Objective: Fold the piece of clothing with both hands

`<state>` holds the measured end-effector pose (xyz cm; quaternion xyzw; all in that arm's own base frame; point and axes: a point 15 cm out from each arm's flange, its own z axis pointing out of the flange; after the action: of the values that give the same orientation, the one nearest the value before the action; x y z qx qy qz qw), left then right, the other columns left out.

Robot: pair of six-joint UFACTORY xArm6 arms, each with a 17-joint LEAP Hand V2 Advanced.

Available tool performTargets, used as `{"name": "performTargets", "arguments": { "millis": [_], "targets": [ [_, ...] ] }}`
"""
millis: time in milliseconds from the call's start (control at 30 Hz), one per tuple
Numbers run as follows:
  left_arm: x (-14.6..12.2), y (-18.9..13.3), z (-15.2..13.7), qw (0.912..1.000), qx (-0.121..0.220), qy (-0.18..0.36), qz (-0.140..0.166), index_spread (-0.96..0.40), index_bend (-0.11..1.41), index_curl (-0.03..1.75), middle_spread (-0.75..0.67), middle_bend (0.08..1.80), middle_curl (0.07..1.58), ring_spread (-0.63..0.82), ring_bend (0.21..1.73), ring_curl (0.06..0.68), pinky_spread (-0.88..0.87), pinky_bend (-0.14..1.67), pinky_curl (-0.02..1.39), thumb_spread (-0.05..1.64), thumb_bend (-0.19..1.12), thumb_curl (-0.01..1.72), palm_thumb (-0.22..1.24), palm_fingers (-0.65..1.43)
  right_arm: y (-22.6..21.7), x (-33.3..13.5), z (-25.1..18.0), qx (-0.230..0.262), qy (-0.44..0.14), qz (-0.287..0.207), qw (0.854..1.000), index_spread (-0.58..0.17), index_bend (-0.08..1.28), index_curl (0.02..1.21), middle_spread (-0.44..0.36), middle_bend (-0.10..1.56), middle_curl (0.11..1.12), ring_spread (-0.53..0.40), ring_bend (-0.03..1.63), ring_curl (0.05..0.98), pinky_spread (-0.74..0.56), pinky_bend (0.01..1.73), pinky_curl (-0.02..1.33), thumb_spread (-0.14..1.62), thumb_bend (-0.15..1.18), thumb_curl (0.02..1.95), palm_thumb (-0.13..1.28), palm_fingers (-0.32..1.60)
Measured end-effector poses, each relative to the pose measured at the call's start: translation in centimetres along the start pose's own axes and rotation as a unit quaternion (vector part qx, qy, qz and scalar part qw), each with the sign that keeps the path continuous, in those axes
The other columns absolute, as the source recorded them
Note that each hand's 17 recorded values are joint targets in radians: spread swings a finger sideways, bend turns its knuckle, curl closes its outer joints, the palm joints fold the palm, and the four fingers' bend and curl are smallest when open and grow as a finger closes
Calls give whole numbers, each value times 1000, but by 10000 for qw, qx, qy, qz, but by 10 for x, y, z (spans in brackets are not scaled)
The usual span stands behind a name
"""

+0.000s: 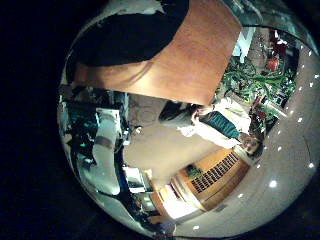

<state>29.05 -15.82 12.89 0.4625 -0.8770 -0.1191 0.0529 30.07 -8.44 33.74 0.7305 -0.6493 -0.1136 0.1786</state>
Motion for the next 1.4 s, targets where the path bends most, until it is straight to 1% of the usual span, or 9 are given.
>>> {"name": "performTargets", "arguments": {
  "millis": [100, 233, 333, 500, 633, 733, 867, 1067, 1400],
  "targets": [
    [-3, -4, 8, 9998, 9, -198, -24, 57, 173, 242, 330, 249, 339, 471, 684, 217, 478, 397, 299, 900, -26, 310, 113, 71, 1, 0, 1, -23, -9, 12, 10000, -357, 153, 259, 12, 264, 359, 153, 574, 237, 369, 594, 252, 1179, -20, 193, -8, 125],
    [-11, -7, 7, 9987, 46, -499, -122, 28, 171, 260, 123, 538, 435, 164, 773, 230, 251, 360, 281, 917, -2, 329, 229, 505, 1, 0, 4, -64, -19, 5, 10000, -356, 154, 261, 12, 263, 359, 153, 572, 237, 368, 587, 251, 1179, -19, 195, -4, 126],
    [-17, -14, -3, 9974, 133, -679, -205, -73, 202, 264, -24, 688, 513, -126, 1016, 307, -41, 609, 349, 957, 25, 348, 364, 1013, 0, 0, 7, -90, -25, 4, 10000, -356, 154, 263, 12, 261, 359, 153, 570, 236, 367, 583, 251, 1179, -19, 196, -4, 128],
    [-26, -29, -26, 9960, 316, -800, -251, -271, 404, 359, -234, 847, 677, -358, 1192, 423, -340, 967, 518, 1004, 61, 373, 570, 1276, -3, 0, 11, -139, -36, 0, 9999, -358, 154, 264, 12, 261, 360, 148, 568, 236, 366, 576, 250, 1180, -21, 198, -8, 134],
    [-34, -40, -46, 9952, 505, -777, -327, -403, 611, 467, -338, 956, 758, -408, 1286, 471, -442, 1136, 597, 1013, 86, 425, 719, 1238, -5, 0, 15, -210, -44, -17, 9998, -359, 152, 265, 12, 259, 360, 147, 565, 237, 366, 573, 250, 1181, -20, 199, -8, 135],
    [-35, -46, -65, 9953, 558, -711, -349, -472, 732, 547, -388, 1026, 805, -415, 1350, 500, -478, 1201, 636, 1005, 57, 454, 741, 1189, -6, 0, 16, -218, -38, -19, 9998, -358, 151, 264, 12, 259, 360, 139, 571, 239, 361, 569, 250, 1182, -18, 198, -4, 145],
    [-36, -52, -87, 9969, 352, -661, -227, -528, 840, 641, -427, 1104, 844, -413, 1397, 523, -506, 1237, 670, 993, 7, 484, 742, 1163, -10, -2, 23, -343, -51, -60, 9994, -358, 139, 258, 12, 245, 358, 120, 599, 247, 350, 592, 255, 1183, -12, 202, 10, 158],
    [-39, -56, -108, 9971, -514, -561, 11, -572, 883, 743, -449, 1170, 866, -404, 1447, 539, -527, 1259, 703, 991, -23, 514, 716, 1125, -19, -3, 41, -646, -102, -125, 9978, -357, 137, 247, 12, 246, 360, 91, 629, 260, 329, 616, 262, 1184, -9, 212, 47, 136],
    [-59, -68, -130, 9966, -775, -266, 2, -609, 848, 865, -464, 1204, 865, -396, 1471, 541, -531, 1261, 742, 1008, -20, 540, 698, 1102, -31, -22, 76, -812, 35, -360, 9960, -345, 141, 241, 18, 265, 368, 106, 611, 260, 321, 620, 264, 1123, -18, 240, 126, 73]
  ]
}}
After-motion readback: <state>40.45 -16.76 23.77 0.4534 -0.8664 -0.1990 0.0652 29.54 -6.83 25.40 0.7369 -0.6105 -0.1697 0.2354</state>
